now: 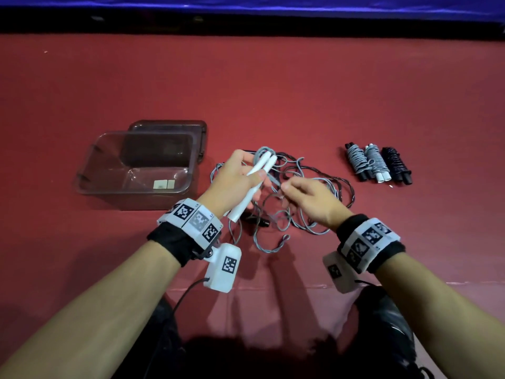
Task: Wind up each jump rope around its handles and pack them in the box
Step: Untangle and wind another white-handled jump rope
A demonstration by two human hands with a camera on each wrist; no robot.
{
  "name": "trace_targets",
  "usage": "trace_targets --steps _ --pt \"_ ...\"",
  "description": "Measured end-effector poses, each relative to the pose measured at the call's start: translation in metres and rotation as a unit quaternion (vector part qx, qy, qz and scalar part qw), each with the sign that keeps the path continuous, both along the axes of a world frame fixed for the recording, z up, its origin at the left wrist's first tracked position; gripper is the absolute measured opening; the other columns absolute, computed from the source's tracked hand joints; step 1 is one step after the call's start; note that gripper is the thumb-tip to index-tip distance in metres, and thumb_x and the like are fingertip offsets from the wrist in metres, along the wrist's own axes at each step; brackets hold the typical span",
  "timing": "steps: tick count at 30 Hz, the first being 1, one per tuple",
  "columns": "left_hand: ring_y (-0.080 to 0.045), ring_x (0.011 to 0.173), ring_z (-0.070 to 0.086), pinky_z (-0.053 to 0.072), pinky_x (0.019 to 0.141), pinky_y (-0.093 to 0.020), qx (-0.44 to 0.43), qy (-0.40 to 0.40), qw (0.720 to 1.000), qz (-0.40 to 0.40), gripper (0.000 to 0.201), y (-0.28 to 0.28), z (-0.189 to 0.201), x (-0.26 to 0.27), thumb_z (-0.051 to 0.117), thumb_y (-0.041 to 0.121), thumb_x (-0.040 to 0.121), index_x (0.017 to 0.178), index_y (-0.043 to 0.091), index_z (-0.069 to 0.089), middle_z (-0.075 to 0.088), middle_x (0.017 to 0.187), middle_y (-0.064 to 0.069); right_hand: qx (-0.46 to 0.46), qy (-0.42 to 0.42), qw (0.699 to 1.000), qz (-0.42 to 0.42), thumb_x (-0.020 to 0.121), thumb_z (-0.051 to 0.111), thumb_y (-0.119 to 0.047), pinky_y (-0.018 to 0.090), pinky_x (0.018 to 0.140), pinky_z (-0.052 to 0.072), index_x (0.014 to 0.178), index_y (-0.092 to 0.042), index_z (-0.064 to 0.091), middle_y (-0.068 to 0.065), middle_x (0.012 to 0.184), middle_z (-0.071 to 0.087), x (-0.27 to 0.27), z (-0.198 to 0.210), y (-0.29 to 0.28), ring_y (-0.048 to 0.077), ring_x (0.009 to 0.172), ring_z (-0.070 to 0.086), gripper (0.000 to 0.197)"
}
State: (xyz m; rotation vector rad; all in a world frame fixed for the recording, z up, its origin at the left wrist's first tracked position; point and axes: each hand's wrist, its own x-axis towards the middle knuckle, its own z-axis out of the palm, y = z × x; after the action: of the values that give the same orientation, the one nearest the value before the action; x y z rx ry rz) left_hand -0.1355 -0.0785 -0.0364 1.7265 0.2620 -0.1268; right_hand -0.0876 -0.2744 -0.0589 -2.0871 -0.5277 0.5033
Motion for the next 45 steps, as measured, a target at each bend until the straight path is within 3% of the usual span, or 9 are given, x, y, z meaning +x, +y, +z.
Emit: trace_targets --steps 6,12,20,27,30,33,37,41,45 --pt "-0.019 0.053 0.06 0.051 0.049 -0.034 0.118 0.026 0.985 0.12 0.015 0.021 -0.011 0.003 0.059 0.015 0.101 0.103 0.018 0.044 0.075 0.087 -0.006 -0.134 -0.053 0.983 0.115 0.105 0.045 -0.04 0.03 0.064 0.048 0.088 -0.025 0.059 -0.003 0.063 0.067 -0.018 -0.008 0.009 0.012 0.055 0.061 0.027" --pt "-0.027 0.066 0.07 0.061 0.059 -0.048 0.301 -0.014 0.951 0.074 0.022 0.032 -0.011 0.004 0.063 0.022 0.097 0.097 0.03 0.042 0.069 0.091 -0.004 -0.148 -0.162 0.97 0.105 0.103 0.039 -0.052 0.043 0.082 0.052 0.113 -0.027 0.066 -0.003 0.095 0.073 -0.022 0.004 0.015 0.024 0.091 0.065 0.038" --pt "-0.023 0.057 0.065 0.055 0.047 -0.035 0.011 0.025 0.988 0.153 0.019 0.034 0.002 0.004 0.069 0.009 0.096 0.105 0.007 0.053 0.072 0.1 -0.021 -0.206 -0.278 0.933 0.101 0.104 0.047 -0.044 0.04 0.082 0.052 0.122 -0.033 0.069 -0.003 0.108 0.069 0.0 0.03 -0.002 0.025 0.108 0.063 0.03" --pt "-0.026 0.055 0.068 0.059 0.05 -0.041 0.053 0.039 0.993 0.093 0.013 0.025 0.004 0.002 0.072 0.005 0.092 0.097 0.013 0.063 0.071 0.083 -0.02 -0.177 -0.46 0.866 0.092 0.098 0.061 -0.042 0.033 0.065 0.048 0.109 -0.027 0.075 -0.005 0.088 0.068 0.013 0.051 -0.011 0.025 0.088 0.068 0.024" --pt "-0.026 0.052 0.067 0.059 0.058 -0.049 0.1 0.074 0.99 -0.062 0.017 0.015 0.013 -0.003 0.076 0.004 0.089 0.099 0.015 0.067 0.073 0.077 -0.014 -0.138 -0.432 0.88 0.14 0.096 0.06 -0.047 0.031 0.064 0.048 0.108 -0.029 0.074 -0.012 0.089 0.063 0.019 0.07 -0.013 0.014 0.092 0.063 0.025" --pt "-0.026 0.055 0.066 0.057 0.051 -0.035 0.085 0.084 0.96 -0.254 0.02 0.01 0.035 -0.009 0.077 0.001 0.087 0.103 0.009 0.068 0.077 0.081 -0.007 -0.056 -0.307 0.943 0.118 0.084 0.08 -0.042 0.032 0.068 0.053 0.096 -0.026 0.079 -0.015 0.084 0.07 0.026 0.087 -0.023 0.001 0.078 0.064 0.02" --pt "-0.025 0.055 0.065 0.054 0.049 -0.03 0.022 0.065 0.944 -0.324 0.021 0.01 0.074 -0.01 0.075 -0.004 0.085 0.099 0.011 0.068 0.076 0.087 -0.013 0.149 -0.103 0.982 0.052 0.075 0.084 -0.021 0.018 0.069 0.053 0.09 -0.013 0.08 -0.004 0.079 0.078 0.026 0.083 -0.028 0.001 0.07 0.067 0.017" --pt "-0.021 0.056 0.068 0.058 0.054 -0.033 0.051 0.003 0.972 -0.229 0.021 0.017 0.088 -0.001 0.076 0.001 0.087 0.105 0.011 0.071 0.078 0.087 -0.007 0.194 -0.025 0.979 -0.063 0.084 0.069 -0.036 0.019 0.051 0.041 0.073 -0.027 0.077 -0.011 0.058 0.063 0.016 0.047 -0.02 0.003 0.052 0.051 0.016" --pt "-0.017 0.051 0.066 0.054 0.045 -0.025 0.032 0.015 0.999 -0.037 0.02 0.011 0.058 0.0 0.077 0.003 0.087 0.107 0.008 0.073 0.078 0.08 -0.005 0.17 0.08 0.98 -0.06 0.104 0.051 -0.031 0.019 0.044 0.021 0.084 -0.013 0.07 -0.006 0.053 0.035 0.002 0.025 -0.001 0.008 0.046 0.026 0.033"
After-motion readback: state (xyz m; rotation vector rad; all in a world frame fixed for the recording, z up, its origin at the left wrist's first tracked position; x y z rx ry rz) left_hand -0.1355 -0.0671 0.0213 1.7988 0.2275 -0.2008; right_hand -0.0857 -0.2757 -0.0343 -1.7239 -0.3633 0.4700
